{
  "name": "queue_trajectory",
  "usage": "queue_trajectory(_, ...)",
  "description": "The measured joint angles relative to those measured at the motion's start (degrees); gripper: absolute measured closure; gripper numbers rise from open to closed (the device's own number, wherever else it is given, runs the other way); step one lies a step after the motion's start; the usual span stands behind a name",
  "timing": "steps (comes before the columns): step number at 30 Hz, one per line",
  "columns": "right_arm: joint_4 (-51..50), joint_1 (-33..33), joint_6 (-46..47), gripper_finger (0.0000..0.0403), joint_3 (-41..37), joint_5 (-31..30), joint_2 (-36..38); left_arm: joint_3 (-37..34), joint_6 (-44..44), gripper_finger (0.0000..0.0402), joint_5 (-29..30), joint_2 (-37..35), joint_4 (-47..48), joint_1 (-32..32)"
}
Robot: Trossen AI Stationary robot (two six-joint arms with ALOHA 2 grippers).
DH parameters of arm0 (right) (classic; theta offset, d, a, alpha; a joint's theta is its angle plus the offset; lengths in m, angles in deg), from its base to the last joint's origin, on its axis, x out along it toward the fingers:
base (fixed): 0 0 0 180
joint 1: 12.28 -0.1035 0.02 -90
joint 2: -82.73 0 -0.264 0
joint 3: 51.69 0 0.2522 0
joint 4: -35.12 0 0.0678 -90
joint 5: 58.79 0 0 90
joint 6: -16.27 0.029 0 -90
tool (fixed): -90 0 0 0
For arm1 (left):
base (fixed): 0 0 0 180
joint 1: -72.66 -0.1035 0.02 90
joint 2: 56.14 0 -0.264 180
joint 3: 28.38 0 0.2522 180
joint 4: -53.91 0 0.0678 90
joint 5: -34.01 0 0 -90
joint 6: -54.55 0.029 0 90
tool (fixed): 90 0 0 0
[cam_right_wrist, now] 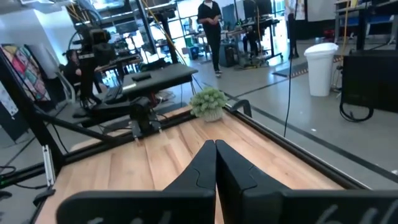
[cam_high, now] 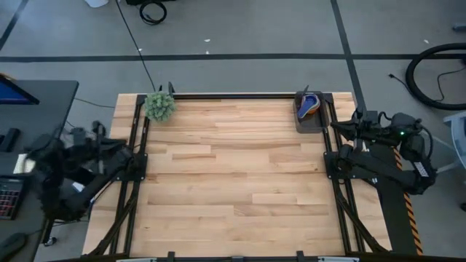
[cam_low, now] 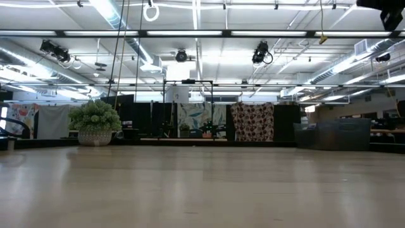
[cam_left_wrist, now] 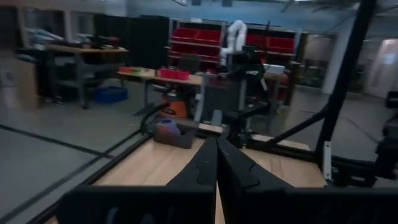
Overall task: Nest measuring cups in basket
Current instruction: Return to Home Position
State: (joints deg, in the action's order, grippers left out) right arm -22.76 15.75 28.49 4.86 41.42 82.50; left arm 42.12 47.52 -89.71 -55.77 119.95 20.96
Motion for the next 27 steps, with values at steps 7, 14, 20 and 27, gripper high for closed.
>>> queue_trajectory(7,4.02,-0.02,-1.67,0.0399,-4.54,0.62,-0.09,-16.73,-9.08,0.0398,-7.39,0.00,-23.05,-0.26)
queue_trajectory(14,16.39,-0.02,-2.97,0.0398,-12.60,1.72,-0.11,-34.51,-14.97,0.0398,-8.14,0.02,-50.33,-0.20)
queue_trajectory(20,27.25,-0.02,-3.05,0.0398,-21.77,1.88,-0.11,-46.50,-20.93,0.0398,-8.60,0.02,-65.99,-0.19)
queue_trajectory(27,38.01,-0.02,-3.61,0.0398,-30.67,3.24,-0.13,-54.19,-21.29,0.0398,-8.61,0.02,-72.74,1.75)
